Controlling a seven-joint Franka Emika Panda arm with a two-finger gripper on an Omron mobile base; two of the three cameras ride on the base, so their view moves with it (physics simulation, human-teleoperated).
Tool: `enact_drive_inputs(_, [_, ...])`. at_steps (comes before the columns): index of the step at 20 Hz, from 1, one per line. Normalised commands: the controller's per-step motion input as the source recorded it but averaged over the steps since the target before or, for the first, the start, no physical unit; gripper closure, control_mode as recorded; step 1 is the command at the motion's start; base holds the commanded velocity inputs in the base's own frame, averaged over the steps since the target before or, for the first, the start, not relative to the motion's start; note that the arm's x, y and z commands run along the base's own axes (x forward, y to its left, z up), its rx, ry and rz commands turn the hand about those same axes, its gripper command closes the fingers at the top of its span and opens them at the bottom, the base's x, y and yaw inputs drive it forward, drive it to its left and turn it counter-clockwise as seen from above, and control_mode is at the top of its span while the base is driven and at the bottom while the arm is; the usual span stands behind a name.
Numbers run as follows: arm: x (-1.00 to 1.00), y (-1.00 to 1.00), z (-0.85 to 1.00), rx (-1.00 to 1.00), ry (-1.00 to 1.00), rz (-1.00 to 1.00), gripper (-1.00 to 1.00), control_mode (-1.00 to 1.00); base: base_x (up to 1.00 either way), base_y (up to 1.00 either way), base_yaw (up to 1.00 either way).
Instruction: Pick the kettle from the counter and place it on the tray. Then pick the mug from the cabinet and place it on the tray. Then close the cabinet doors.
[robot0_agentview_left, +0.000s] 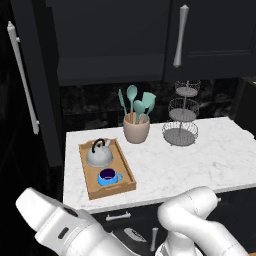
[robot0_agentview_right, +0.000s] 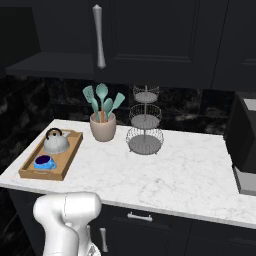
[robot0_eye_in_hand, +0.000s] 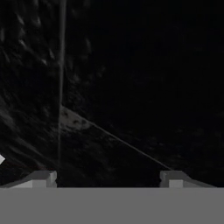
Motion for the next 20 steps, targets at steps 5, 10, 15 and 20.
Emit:
enact_drive_inputs(5, [0.13,0.48,0.13,0.07,-0.03,-0.15,-1.0,-1.0,0.0,0.0,0.0])
enact_drive_inputs(10, [0.1,0.17,0.31,0.15,-0.01,-0.12,-1.0,-1.0,0.0,0.0,0.0])
enact_drive_inputs(15, [0.0,-0.19,0.26,0.27,-0.09,0.0,-1.0,-1.0,0.0,0.0,0.0])
enact_drive_inputs(20, [0.0,-0.01,0.31,0.26,-0.04,-0.02,-1.0,-1.0,0.0,0.0,0.0])
